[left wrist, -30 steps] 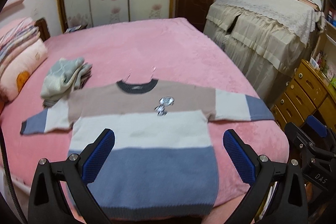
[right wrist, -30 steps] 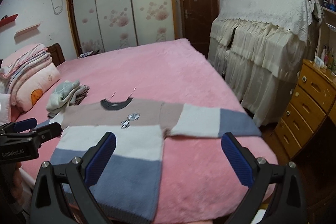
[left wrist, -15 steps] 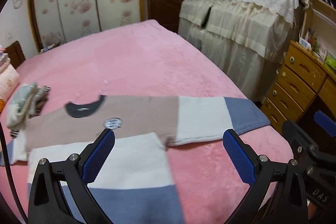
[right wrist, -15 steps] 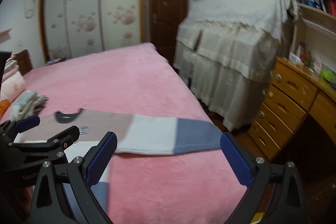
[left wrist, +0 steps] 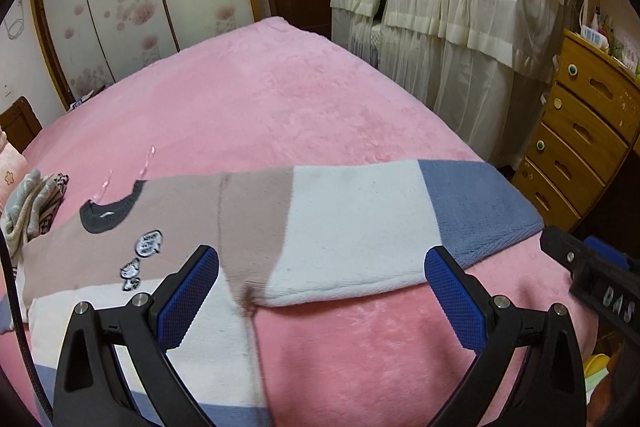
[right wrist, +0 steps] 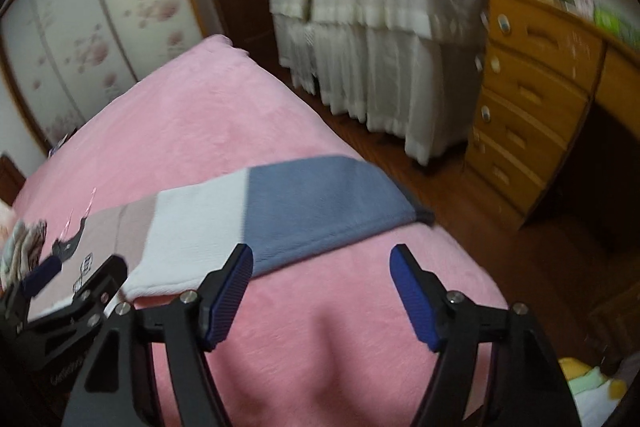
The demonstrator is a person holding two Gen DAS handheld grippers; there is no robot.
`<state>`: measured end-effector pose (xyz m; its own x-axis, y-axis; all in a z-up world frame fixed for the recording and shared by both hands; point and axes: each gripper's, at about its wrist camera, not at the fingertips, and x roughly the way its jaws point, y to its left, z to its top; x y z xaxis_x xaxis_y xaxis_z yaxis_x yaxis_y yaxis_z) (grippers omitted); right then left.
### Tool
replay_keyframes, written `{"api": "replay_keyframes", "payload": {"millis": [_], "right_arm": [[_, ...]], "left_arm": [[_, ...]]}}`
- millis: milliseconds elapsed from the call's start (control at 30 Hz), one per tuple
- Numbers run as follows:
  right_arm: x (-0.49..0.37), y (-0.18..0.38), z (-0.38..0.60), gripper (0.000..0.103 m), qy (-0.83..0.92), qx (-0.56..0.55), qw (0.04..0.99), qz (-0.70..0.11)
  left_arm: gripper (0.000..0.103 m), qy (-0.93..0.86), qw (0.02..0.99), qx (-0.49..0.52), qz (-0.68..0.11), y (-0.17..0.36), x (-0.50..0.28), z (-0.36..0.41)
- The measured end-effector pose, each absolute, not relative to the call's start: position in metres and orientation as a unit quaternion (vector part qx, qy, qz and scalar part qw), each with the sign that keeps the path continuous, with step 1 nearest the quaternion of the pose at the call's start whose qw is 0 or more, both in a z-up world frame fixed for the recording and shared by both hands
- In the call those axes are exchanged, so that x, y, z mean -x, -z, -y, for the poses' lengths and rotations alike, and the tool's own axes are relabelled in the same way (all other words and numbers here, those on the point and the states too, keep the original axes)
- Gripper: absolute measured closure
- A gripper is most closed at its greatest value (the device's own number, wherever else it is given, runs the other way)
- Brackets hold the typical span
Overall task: Fold small clothes
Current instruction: 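Move the right tool to the sweater's sleeve cuff and grasp it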
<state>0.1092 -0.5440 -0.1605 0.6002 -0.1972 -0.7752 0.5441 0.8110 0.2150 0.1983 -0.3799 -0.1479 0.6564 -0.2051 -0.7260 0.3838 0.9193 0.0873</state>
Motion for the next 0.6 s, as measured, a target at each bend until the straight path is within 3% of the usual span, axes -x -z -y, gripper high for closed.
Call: {"api": "replay_keyframes", "payload": {"millis": [500, 567, 600], "right_arm": [[-0.126, 0.237, 0.629, 0.032, 0.197, -0.433, 0.778, -0.411], [-0.133, 0.243, 0.632, 0.037, 0.205, -0.435, 0.776, -0.407], [-0.138, 0.244, 0.633, 0.044, 0.210, -0.433, 0.777, -0.406]], "left_arm": [[0.001, 0.152, 0.896, -0.091, -0.406, 0.161, -0.200, 0.371], [0.001, 0.150, 0.896, -0.084, -0.410, 0.160, -0.200, 0.366], [0.001, 0.148, 0.895, -0.079, -0.414, 0.160, -0.200, 0.363]]}}
